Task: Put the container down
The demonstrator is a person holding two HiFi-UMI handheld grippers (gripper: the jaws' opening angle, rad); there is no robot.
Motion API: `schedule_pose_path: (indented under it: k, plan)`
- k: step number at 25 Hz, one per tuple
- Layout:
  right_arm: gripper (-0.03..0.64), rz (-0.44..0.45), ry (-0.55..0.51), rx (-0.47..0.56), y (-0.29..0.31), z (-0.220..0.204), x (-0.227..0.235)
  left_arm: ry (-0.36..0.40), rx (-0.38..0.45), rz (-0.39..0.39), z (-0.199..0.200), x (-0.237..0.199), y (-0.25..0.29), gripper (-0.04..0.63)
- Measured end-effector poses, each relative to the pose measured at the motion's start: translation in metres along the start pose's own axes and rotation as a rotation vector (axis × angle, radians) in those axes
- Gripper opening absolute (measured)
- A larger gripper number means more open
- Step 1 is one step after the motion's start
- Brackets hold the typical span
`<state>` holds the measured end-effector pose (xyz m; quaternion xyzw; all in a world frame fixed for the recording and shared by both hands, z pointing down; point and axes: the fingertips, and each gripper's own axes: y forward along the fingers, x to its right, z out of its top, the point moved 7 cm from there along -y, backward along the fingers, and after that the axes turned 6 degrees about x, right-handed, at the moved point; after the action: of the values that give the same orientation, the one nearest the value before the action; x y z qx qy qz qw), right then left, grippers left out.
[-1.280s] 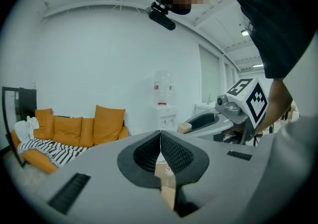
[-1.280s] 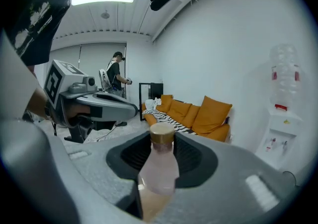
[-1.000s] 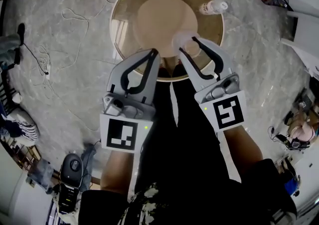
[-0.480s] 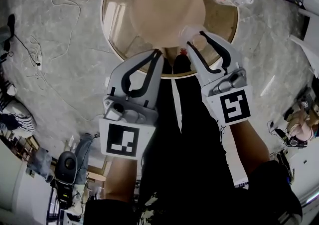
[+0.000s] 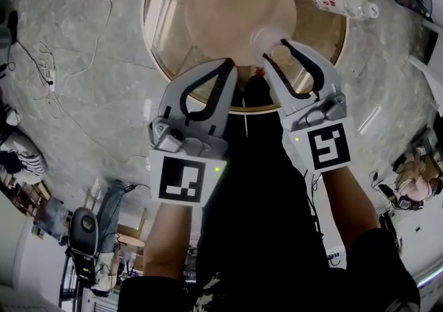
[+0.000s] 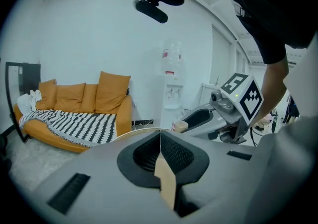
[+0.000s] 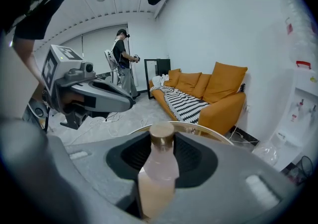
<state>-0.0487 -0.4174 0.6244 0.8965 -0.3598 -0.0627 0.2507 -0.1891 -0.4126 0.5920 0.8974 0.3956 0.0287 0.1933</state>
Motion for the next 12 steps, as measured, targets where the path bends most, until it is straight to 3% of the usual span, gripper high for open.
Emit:
schedule_pose_path:
  k: [4, 12]
  plan:
    - [0.134, 0.004, 0.002, -0.008, 0.016, -0.018, 0.002, 0.027, -0.015, 0.001, -0.015, -0.011, 0.015, 0.015]
    - [0.133, -0.056, 0.089, -0.011, 0.059, -0.072, 0.006, -0.035, -0.053, 0.003, -0.077, -0.010, 0.051, 0.015]
